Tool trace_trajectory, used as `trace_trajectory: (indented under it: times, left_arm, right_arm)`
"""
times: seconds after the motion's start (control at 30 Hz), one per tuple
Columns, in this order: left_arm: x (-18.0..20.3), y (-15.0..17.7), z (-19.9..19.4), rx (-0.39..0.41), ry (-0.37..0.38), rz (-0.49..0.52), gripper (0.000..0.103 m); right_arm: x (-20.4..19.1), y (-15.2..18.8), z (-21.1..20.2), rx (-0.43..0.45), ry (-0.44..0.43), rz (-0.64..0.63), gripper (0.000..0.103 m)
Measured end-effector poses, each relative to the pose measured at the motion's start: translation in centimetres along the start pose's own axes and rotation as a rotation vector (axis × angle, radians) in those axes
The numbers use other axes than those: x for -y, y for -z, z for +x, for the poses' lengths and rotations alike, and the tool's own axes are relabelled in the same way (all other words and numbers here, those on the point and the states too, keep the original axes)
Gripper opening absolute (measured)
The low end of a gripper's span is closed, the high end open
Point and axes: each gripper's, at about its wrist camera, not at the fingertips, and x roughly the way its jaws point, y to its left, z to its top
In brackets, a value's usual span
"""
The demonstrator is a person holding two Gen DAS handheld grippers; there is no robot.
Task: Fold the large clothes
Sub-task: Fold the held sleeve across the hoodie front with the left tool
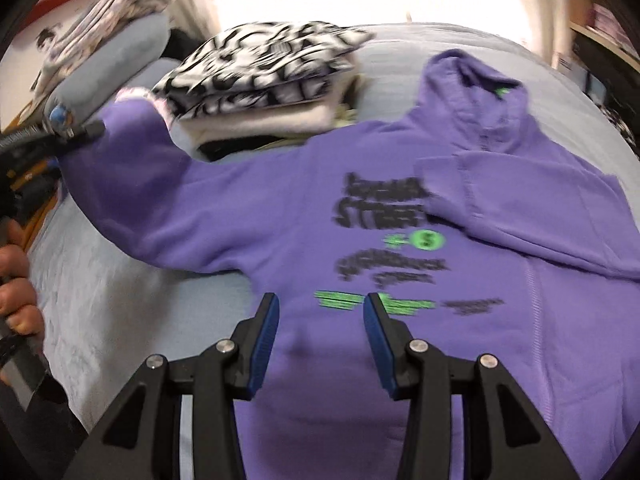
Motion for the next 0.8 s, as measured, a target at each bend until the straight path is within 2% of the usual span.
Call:
trace_trajectory:
  times: [0.1, 0.2, 0.3, 0.4, 0.5, 0.53, 0.57, 0.6, 0.63, 0.67, 0.8]
  left_arm:
    - [6.7, 1.1, 0.5, -0.023, 0.06, 0.122, 0.009]
    - [11.5, 2.9, 2.0, -0.082, 0.099, 0.203, 0.009]
    - [16.2, 6.2, 5.1, -0.174, 0.12, 0.27, 0.009]
    - [18.5, 9.7, 8.0, -0.281, 0.113, 0.31, 0.01]
    - [20.0, 13.1, 11.2, -0.397, 0.104, 0.332, 0.025]
    - [20.4, 14.2, 12.0, -0.429, 0.096, 0.328, 0.036]
    - [20.6, 14.7, 12.4, -0.445, 0.097, 0.32, 0.054]
    - [20.6, 15.1, 12.7, -0.461, 0.101, 0.307, 0.064]
    - [20.8, 15.4, 12.7, -0.478, 0.101, 0.283, 0.081]
    - [20.8, 15.5, 12.7, -0.483, 0.099, 0.265, 0.086]
    - [20.4, 14.9, 12.1, -0.477, 0.086, 0.242, 0.086]
  right_arm:
    - [2.3, 0.3, -1.6, 0.028, 0.022, 0.044, 0.044]
    - [5.1, 0.5, -3.1, 0.056, 0.037, 0.101, 0.044]
    - [8.0, 1.1, -4.4, 0.078, 0.056, 0.15, 0.044]
    - [10.8, 1.9, -4.9, 0.076, 0.078, 0.187, 0.044]
    - [13.5, 2.9, -5.1, 0.047, 0.063, 0.235, 0.044]
    - [14.2, 3.2, -5.1, 0.039, 0.061, 0.244, 0.044]
    - [14.8, 3.4, -5.3, 0.035, 0.064, 0.246, 0.044]
    - [15.3, 3.6, -5.4, 0.034, 0.068, 0.244, 0.044]
    - [15.8, 3.7, -5.5, 0.035, 0.068, 0.244, 0.044]
    - [16.3, 3.8, -5.5, 0.034, 0.066, 0.247, 0.044]
    - [17.7, 3.8, -5.1, 0.03, 0.041, 0.279, 0.044]
